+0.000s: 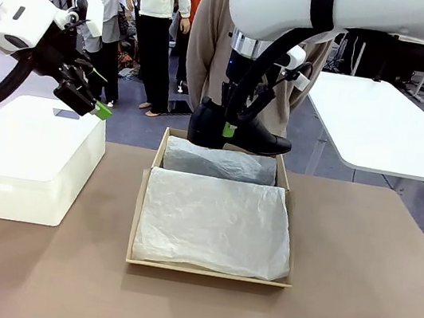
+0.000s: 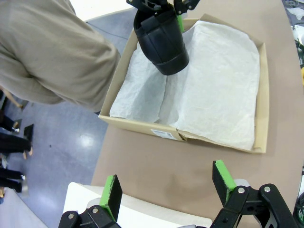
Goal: Pack the shoes into the box.
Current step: Place the other shoe of the Shoes into the Shoes Box.
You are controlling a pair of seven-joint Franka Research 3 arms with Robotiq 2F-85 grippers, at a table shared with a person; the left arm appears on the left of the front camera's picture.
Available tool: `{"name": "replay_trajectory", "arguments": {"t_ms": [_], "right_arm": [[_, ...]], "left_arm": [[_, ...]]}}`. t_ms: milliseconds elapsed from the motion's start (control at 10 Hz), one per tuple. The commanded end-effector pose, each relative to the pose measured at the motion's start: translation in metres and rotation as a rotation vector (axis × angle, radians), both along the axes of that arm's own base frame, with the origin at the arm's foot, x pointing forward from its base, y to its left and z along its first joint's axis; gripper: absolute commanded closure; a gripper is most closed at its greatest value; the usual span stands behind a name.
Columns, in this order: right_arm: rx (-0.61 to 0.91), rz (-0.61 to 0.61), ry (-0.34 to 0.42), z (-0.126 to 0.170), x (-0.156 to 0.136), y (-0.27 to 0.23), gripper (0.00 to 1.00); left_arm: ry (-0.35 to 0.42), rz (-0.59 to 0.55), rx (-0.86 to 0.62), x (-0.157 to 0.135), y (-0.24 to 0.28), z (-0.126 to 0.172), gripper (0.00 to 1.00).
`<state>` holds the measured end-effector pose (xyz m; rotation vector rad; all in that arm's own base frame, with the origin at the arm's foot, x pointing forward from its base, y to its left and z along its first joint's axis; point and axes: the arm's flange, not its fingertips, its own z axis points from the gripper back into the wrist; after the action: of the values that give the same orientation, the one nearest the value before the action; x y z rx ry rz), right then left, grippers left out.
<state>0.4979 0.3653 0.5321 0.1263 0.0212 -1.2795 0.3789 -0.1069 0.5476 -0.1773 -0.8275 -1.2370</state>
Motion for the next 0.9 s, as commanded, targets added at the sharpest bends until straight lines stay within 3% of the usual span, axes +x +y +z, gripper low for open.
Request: {"name": "replay_trajectory", "arguments": {"t_ms": [0, 400, 800], "right_arm": [[-0.001, -0.140, -0.012, 0.000, 0.002, 0.021, 1.00], [-0.016, -0.259, -0.056, -0.019, 0.008, 0.044, 1.00], [-0.025, -0.285, -0.095, -0.040, 0.019, 0.058, 1.00]], "left_arm": [[-0.003, -0.021, -0.012, 0.002, 0.002, -0.002, 0.00], [-0.003, -0.021, -0.012, 0.002, 0.002, -0.002, 0.00], [-0.003, -0.021, -0.012, 0.002, 0.002, -0.002, 0.00]]}}
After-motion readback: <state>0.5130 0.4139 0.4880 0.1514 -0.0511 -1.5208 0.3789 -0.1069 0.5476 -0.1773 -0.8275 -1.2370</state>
